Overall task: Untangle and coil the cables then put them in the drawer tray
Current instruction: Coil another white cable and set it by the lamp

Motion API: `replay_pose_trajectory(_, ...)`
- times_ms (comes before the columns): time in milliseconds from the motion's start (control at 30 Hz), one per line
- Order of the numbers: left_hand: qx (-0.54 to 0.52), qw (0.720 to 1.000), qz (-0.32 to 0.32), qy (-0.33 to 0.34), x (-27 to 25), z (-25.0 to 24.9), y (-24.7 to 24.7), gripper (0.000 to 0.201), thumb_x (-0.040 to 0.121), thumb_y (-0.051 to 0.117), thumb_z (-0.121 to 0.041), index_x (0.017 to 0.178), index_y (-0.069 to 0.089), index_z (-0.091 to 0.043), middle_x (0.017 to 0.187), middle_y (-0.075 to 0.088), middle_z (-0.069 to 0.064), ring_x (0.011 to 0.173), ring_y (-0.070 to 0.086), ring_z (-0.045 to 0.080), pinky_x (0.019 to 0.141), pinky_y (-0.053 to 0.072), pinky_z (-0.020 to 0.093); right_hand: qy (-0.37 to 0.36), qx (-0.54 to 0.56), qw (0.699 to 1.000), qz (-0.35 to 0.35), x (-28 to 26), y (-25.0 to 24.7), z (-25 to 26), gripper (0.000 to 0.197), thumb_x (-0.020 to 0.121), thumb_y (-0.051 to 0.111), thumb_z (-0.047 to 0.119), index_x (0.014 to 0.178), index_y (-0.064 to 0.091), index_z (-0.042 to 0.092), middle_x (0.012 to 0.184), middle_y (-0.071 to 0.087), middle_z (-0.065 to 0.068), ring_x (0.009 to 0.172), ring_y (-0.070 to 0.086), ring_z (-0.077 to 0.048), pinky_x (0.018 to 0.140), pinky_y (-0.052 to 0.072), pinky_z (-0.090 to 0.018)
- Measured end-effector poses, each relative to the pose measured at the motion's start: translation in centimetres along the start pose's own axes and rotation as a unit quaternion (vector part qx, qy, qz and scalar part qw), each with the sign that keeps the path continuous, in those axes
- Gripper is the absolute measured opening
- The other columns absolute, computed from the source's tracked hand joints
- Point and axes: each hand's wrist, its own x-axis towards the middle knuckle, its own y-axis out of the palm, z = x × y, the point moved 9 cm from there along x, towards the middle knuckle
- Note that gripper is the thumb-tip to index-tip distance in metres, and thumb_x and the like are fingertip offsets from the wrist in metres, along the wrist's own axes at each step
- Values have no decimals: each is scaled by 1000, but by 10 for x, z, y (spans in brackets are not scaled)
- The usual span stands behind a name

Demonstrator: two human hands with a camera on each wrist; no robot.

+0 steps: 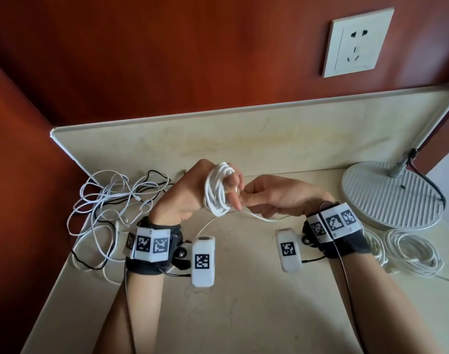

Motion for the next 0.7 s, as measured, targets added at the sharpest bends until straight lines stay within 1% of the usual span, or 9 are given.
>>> replay_pose_trajectory(100,9,998,35,-57,1,4,14,14,95,67,-1,93,60,11,68,73,9,59,73,23,56,56,30,14,25,1000,-1,1,-6,-4,50,82,80,44,103,57,5,62,22,5,53,14,-10,46,15,-22)
replay_pose_trajectory(167,78,993,13,-93,3,10,17,4,96,57,13,95,56,9,75,72,20,66,74,33,56,60,39,19,45,999,-8,3,-9,-7,42,80,76,34,102,59,2,63,23,2,55,13,-10,48,12,-24)
replay_pose_trajectory(233,240,967,-21,-87,10,19,17,11,94,67,1,87,58,4,81,69,21,77,70,40,68,60,49,16,73,997,-23,4,-11,-5,20,87,67,20,82,59,3,63,26,0,54,15,-10,48,11,-24)
replay_pose_trajectory(300,356,929,-51,-91,10,26,14,28,85,81,-29,80,66,-6,79,68,8,74,69,29,69,58,44,17,91,994,-57,5,-19,-6,37,97,51,10,60,50,14,59,30,3,54,17,-11,50,10,-26)
replay_pose_trajectory(367,364,923,-62,-112,10,36,12,48,75,81,-61,76,71,-14,82,66,1,73,68,20,66,56,38,19,112,991,-77,2,-24,-4,49,104,42,9,56,47,19,60,32,3,55,18,-12,50,11,-26)
replay_pose_trajectory(400,372,918,-68,-115,10,40,13,53,73,79,-68,74,72,-16,82,65,-1,72,67,17,66,57,37,21,108,990,-90,0,-27,-4,49,105,42,10,57,49,18,62,33,2,56,19,-12,49,13,-26)
replay_pose_trajectory(533,393,909,-86,-108,14,42,19,46,79,79,-63,73,73,-18,69,67,-3,62,67,18,63,60,39,45,-52,979,-191,-11,-37,5,41,105,44,14,69,62,15,63,49,3,57,37,-13,53,31,-26)
replay_pose_trajectory(600,391,907,-105,-115,15,37,15,53,75,79,-67,79,74,-15,69,67,-4,62,65,21,61,58,36,40,-112,961,-250,-18,-39,17,31,103,43,11,87,69,12,67,57,3,57,47,-12,53,37,-24)
replay_pose_trajectory(700,401,894,-180,-82,17,29,0,41,89,75,-48,77,70,-9,70,65,4,66,66,27,53,48,33,13,-98,946,-307,-28,-37,32,33,98,38,4,119,58,19,79,70,3,52,56,2,51,41,-18)
